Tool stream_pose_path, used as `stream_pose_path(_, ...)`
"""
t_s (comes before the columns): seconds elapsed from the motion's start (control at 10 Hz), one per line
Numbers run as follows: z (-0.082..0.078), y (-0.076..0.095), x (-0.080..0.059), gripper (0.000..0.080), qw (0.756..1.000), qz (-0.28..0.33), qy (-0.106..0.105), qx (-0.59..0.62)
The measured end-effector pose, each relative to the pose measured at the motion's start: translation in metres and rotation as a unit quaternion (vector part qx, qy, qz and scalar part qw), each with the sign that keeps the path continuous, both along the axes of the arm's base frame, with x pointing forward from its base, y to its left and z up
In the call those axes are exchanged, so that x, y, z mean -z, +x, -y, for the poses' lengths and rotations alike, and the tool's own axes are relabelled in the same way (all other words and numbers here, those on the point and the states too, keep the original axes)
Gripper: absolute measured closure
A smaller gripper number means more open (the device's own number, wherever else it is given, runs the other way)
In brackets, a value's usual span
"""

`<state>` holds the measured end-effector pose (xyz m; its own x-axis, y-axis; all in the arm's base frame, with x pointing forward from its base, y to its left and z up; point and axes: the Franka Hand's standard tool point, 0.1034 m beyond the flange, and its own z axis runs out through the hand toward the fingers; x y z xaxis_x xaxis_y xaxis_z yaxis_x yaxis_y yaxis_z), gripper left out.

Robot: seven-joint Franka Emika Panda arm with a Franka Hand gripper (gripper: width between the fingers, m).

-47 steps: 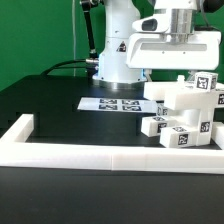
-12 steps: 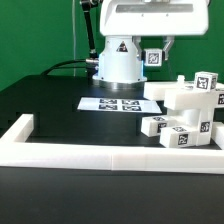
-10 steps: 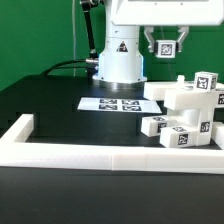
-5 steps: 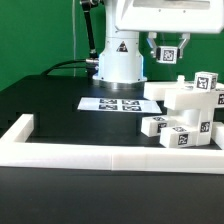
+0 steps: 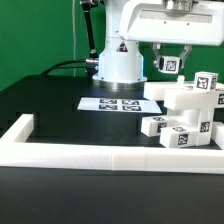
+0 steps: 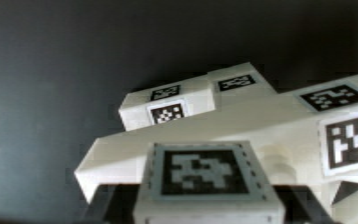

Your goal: Assemble chair

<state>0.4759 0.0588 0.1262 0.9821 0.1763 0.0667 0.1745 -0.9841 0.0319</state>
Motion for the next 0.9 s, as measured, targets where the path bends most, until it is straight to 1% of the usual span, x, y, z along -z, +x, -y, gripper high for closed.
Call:
stream_pose_path(0.1, -0.001, 0.0, 0.001, 0.0524, 1.0, -0.001, 0.0, 0.0)
stream_pose_path(0.3, -0.018, -0.002, 0.002, 0.0524, 1.0, -0.001, 0.003, 0.012)
stream_pose_path(0.4, -0.023, -0.001, 0.0, 0.0524, 1.0, -0.002, 0.004, 0.01)
stream_pose_path(0.7, -0.031, -0.001, 0.0, 0.0524, 1.0, -0.002, 0.004, 0.008)
stream_pose_path(0.9, -0.028, -0.001, 0.005, 0.0524, 1.0, -0.002, 0.001, 0.005)
